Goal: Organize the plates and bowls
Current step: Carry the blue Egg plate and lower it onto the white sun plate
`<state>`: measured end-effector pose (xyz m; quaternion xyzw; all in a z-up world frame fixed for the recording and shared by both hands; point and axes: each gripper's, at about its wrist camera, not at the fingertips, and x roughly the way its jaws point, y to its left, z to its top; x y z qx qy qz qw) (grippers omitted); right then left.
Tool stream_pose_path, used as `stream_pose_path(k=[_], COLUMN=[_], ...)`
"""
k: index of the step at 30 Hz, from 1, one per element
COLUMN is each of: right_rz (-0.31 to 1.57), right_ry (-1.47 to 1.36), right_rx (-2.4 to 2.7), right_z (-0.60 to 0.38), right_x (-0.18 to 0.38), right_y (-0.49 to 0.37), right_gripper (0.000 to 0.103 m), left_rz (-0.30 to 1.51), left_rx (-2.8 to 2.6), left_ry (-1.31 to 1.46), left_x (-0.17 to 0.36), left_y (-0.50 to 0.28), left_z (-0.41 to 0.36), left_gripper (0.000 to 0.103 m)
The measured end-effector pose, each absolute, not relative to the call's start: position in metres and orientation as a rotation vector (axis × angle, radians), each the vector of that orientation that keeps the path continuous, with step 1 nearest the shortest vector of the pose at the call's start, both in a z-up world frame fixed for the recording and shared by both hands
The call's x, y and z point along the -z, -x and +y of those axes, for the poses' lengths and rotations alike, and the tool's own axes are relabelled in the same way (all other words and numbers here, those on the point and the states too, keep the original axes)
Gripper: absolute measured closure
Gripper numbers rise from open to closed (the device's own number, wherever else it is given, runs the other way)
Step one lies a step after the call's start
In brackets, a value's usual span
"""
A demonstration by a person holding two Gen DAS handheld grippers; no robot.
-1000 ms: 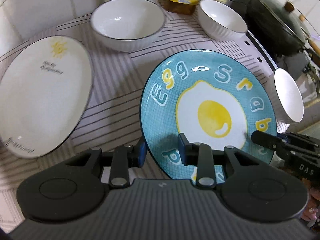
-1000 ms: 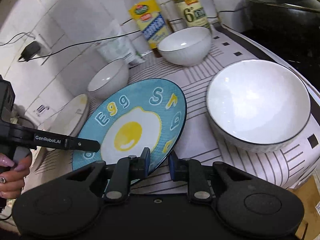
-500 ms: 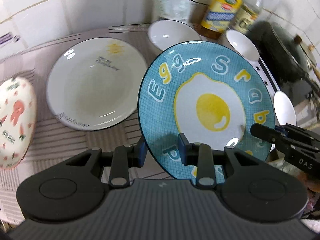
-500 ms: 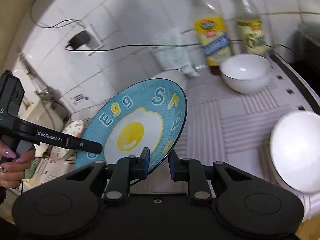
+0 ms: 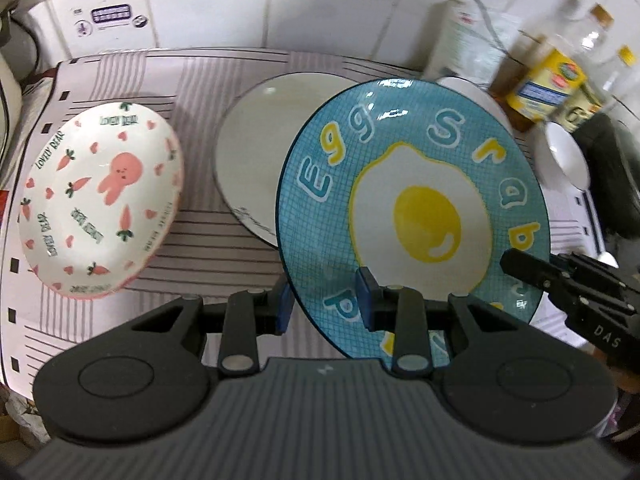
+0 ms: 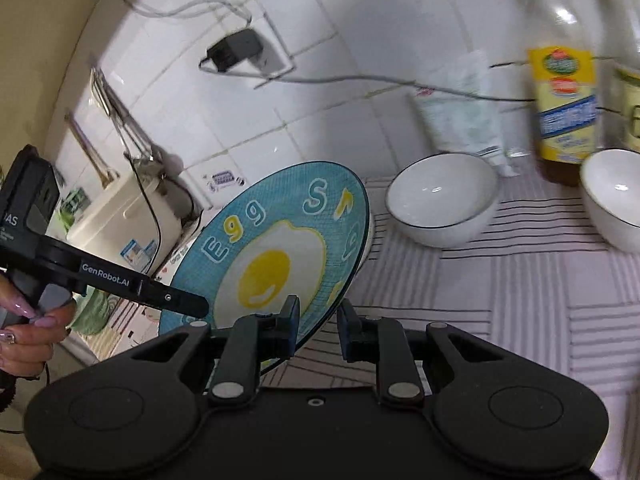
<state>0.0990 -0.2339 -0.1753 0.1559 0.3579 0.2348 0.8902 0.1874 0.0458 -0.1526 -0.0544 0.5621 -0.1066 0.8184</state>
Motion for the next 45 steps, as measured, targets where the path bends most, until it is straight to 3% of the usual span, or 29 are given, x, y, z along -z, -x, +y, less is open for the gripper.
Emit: stream_pose_path(k=[13, 33, 45], right_rz=[0.868, 0.948, 0.930], right_ry=[-0.227, -0.095, 0.277], right_rx=[-0.514, -0.425, -0.276], right_z=[-0.183, -0.164, -0.122], right_x=[0.200, 0.206, 0.198], right_y=[-0.173, -0.201, -0.192], right_gripper=[0.078, 0.077, 0.067], left_rz=[1.260, 1.316, 1.301], left_rx=[0.084, 0.008, -0.060], left_ry=[0.223, 0.128, 0.101], left_x=[0.196, 0.213, 0.217], left_y=[-0.245, -0.270, -0.271], left_z=[0.090, 0.070, 0.051], left_gripper=[0.071, 0.069, 0.070])
